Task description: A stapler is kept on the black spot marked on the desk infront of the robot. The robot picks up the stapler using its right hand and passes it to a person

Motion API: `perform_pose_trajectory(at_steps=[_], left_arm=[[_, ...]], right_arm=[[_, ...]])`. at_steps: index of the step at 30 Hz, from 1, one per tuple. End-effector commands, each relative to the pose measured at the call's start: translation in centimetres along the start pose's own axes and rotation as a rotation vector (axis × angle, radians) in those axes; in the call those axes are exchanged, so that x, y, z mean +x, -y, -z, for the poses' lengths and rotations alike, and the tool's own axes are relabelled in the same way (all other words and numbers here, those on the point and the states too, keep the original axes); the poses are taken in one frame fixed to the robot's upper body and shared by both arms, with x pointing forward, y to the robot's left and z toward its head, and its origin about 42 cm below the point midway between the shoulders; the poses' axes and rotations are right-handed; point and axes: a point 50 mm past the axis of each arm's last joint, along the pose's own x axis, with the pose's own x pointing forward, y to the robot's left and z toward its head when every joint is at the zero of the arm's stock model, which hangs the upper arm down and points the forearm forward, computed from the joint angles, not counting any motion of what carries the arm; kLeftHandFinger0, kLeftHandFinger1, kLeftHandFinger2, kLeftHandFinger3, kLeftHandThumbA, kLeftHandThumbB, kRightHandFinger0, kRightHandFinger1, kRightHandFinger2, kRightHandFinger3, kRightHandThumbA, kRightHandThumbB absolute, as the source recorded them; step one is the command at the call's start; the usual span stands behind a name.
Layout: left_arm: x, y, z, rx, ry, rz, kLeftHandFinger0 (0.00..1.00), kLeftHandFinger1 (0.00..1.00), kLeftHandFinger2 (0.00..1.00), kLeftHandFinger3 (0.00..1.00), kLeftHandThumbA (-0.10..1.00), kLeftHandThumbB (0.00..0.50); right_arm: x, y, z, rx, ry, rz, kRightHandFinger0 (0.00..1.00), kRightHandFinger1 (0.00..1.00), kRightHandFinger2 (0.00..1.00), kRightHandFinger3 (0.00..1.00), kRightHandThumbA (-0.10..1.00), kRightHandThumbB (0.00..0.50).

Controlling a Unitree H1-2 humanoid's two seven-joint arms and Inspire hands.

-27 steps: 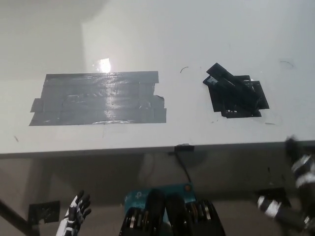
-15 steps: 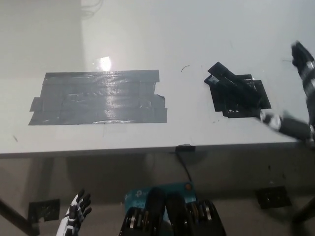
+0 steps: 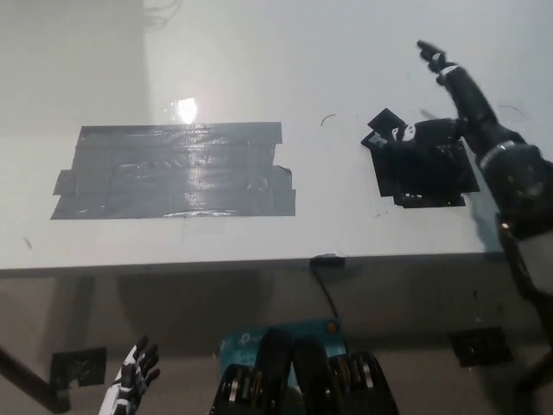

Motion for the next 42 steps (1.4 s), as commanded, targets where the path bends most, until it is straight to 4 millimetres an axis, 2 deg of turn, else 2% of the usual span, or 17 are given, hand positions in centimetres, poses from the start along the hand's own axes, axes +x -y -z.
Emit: perform_pose_trajectory(at_steps=[1, 8, 12, 16, 20, 22, 23, 32, 38, 42], left_arm=[[0.0, -0.6, -0.6, 0.022, 0.069, 0.015, 1.00, 1.00, 1.00, 1.00, 1.00, 0.500], [0.1, -0.8, -0.8, 0.027, 0.071, 0.009, 1.00, 1.00, 1.00, 1.00, 1.00, 0.500], [0.4, -0.8, -1.0, 0.024, 0.078, 0.016, 1.00, 1.00, 1.00, 1.00, 1.00, 0.500], [0.4, -0.9, -1.0, 0.024, 0.084, 0.021, 1.00, 1.00, 1.00, 1.00, 1.00, 0.500], [0.5, -0.9, -1.2, 0.027, 0.087, 0.019, 1.00, 1.00, 1.00, 1.00, 1.00, 0.500], [0.5, -0.9, -1.1, 0.023, 0.086, 0.022, 1.00, 1.00, 1.00, 1.00, 1.00, 0.500], [0.5, -0.9, -1.1, 0.023, 0.085, 0.023, 1.00, 1.00, 1.00, 1.00, 1.00, 0.500], [0.6, -0.8, -1.0, 0.038, 0.092, 0.029, 1.00, 1.00, 1.00, 1.00, 1.00, 0.500], [0.7, -0.8, -1.1, 0.037, 0.089, 0.029, 1.00, 1.00, 1.00, 1.00, 1.00, 0.500], [0.7, -0.9, -1.2, 0.041, 0.090, 0.029, 1.00, 1.00, 1.00, 1.00, 1.00, 0.500]], right_arm=[[3.7, 1.3, -3.5, -0.163, -0.052, 0.021, 1.00, 1.00, 1.00, 1.00, 1.00, 0.284], [5.3, 0.7, -3.7, -0.232, -0.120, -0.009, 1.00, 1.00, 1.00, 1.00, 1.00, 0.322], [5.6, 0.6, -3.4, -0.299, -0.146, -0.018, 1.00, 1.00, 1.00, 1.00, 1.00, 0.365], [5.3, 0.5, -2.9, -0.306, -0.153, -0.019, 1.00, 1.00, 1.00, 1.00, 1.00, 0.387], [5.2, 0.5, -2.7, -0.307, -0.164, -0.022, 1.00, 1.00, 1.00, 1.00, 1.00, 0.368], [5.2, 0.4, -2.6, -0.306, -0.163, -0.022, 1.00, 1.00, 1.00, 1.00, 1.00, 0.370], [5.2, 0.2, -2.5, -0.314, -0.162, -0.024, 1.00, 1.00, 1.00, 1.00, 1.00, 0.387], [5.0, -1.0, -1.6, -0.297, -0.194, -0.061, 1.00, 1.00, 1.00, 1.00, 1.00, 0.369], [4.7, -1.6, -0.7, -0.280, -0.217, -0.078, 1.00, 1.00, 1.00, 1.00, 1.00, 0.342], [4.6, -1.7, 0.3, -0.296, -0.242, -0.101, 1.00, 1.00, 1.00, 1.00, 1.00, 0.344]])
